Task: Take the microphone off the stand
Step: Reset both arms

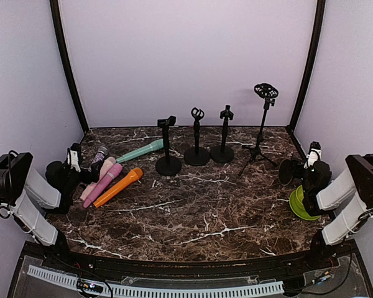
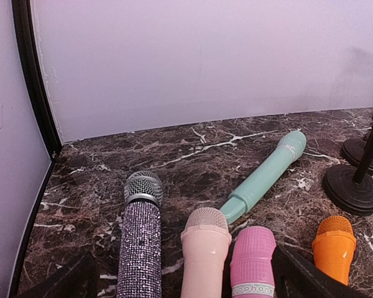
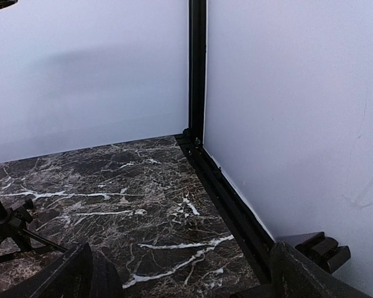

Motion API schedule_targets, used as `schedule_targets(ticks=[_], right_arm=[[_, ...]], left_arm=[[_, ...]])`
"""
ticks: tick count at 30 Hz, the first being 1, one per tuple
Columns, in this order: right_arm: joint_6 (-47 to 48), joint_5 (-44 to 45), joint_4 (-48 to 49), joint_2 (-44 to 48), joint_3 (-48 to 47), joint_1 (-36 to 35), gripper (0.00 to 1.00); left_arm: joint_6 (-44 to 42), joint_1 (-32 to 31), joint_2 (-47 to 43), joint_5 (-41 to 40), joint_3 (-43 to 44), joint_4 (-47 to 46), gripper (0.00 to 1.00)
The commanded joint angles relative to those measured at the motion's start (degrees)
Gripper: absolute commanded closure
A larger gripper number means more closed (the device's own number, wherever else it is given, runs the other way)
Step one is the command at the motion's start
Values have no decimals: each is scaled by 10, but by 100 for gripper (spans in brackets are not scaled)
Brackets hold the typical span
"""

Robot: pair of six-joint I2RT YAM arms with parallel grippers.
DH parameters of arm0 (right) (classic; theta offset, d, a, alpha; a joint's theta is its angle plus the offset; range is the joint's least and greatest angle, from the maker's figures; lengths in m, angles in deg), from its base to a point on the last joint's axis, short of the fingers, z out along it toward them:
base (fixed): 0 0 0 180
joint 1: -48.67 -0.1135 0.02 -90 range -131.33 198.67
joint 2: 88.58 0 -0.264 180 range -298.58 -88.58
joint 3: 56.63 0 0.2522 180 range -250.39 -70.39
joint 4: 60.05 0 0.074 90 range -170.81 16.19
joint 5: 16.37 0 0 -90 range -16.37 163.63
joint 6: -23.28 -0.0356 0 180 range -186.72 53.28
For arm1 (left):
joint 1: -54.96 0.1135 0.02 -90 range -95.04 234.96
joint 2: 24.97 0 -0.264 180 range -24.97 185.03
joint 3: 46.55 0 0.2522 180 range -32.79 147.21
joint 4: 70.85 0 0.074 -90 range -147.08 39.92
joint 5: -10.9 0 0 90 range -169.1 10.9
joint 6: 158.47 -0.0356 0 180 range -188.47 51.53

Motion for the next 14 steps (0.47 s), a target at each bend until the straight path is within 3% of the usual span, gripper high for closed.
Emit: schedule_targets(ticks=[1, 14], right_arm=[[-3, -8, 22, -2, -4, 3, 0], [-3, -8, 21, -3, -5, 3, 0]], left_arm=[[-6, -3, -1, -4, 4, -8, 1], [-25, -24, -4, -26, 6, 2, 1]])
